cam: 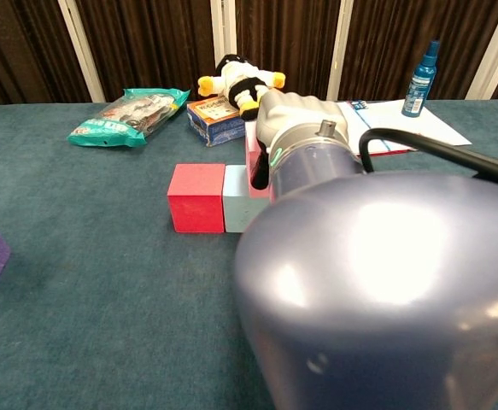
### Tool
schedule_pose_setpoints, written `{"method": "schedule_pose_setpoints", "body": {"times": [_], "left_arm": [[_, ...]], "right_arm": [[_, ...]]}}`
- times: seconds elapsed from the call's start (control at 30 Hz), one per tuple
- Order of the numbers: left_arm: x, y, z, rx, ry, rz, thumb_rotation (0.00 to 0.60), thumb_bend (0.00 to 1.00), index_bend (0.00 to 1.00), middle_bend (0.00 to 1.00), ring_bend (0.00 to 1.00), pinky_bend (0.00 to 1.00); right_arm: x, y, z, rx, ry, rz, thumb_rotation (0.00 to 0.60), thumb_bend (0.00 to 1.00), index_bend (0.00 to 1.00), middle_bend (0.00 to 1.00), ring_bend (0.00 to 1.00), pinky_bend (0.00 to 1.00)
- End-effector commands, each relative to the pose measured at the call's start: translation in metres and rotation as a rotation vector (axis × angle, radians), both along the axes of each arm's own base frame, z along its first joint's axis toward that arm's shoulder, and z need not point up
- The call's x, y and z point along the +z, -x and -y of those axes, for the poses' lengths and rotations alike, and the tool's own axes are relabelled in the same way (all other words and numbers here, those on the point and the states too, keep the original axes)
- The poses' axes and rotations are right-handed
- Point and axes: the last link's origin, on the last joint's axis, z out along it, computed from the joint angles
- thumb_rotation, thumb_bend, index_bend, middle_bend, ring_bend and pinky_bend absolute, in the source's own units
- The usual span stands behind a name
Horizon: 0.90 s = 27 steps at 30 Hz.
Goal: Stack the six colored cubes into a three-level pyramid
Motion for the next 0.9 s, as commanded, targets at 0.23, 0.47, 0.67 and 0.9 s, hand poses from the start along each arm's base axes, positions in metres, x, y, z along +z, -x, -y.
{"method": "schedule_pose_setpoints", "body": {"times": [0.23, 0.47, 0.67, 0.9], "left_arm": [[0.000, 0.000, 0.000, 0.000, 0.000, -0.001, 0.600, 0.05, 0.00, 0.05, 0.00, 0.00], [-0.001, 0.001, 0.000, 0.001, 0.001, -0.005, 0.600, 0.05, 0.00, 0.05, 0.00, 0.00], [0.000, 0.001, -0.001, 0.003, -0.004, -0.010, 0.600, 0.05, 0.00, 0.05, 0.00, 0.00], [0.000, 0.001, 0.000, 0.004, -0.011, -0.017, 0.600, 0.05, 0.00, 0.05, 0.00, 0.00]], "right_arm": [[0.005, -0.002, -0.002, 0.023, 0.007, 0.016, 0.600, 0.47, 0.00, 0.04, 0.00, 0.00], [0.014, 0.000, -0.003, 0.035, 0.021, 0.022, 0.600, 0.47, 0.00, 0.04, 0.00, 0.00], [0.026, 0.009, -0.001, 0.024, 0.035, 0.025, 0.600, 0.47, 0.00, 0.04, 0.00, 0.00], [0.041, 0.028, 0.002, 0.013, 0.049, 0.018, 0.600, 0.47, 0.00, 0.04, 0.00, 0.00]]}}
